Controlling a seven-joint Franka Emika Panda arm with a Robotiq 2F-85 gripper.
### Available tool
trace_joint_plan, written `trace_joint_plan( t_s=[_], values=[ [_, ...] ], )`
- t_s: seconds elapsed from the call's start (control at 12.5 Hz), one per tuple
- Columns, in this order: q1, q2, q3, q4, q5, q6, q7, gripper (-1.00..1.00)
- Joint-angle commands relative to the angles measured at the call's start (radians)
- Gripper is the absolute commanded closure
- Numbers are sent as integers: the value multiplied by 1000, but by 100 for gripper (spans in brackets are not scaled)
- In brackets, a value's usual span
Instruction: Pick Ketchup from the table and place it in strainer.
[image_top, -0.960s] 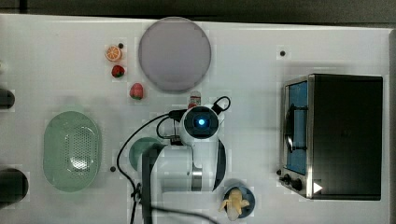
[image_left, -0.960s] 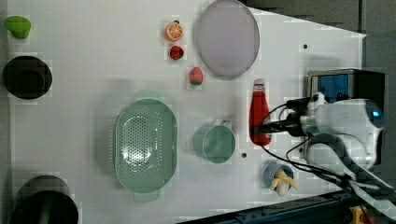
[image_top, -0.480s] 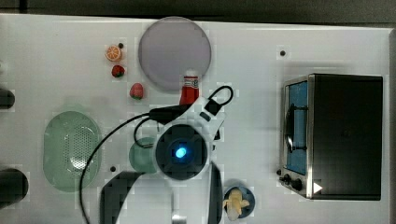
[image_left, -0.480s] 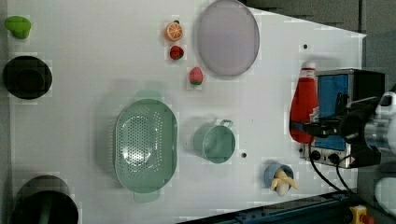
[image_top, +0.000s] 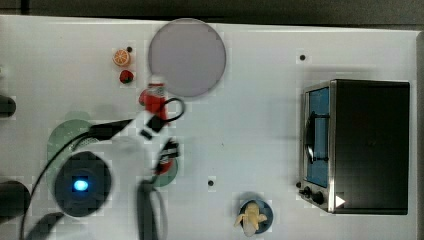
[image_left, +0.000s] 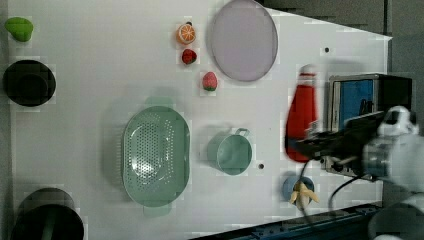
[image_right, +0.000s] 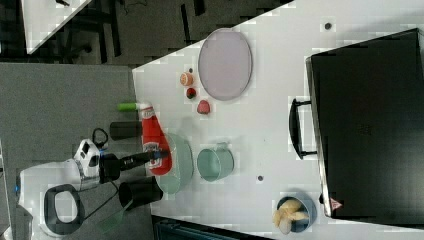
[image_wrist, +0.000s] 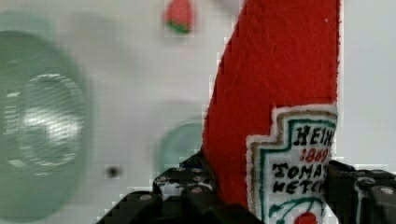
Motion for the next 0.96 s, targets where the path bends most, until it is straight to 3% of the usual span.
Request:
trace_joint_plan(
  t_s=[0.08, 0.56, 0.96],
  values=[
    [47, 76, 104, 24, 51, 29, 266, -24],
    [52, 291, 268, 28, 51, 310, 526, -24],
    [76, 502, 315, 29, 49, 529, 622, -24]
  ],
)
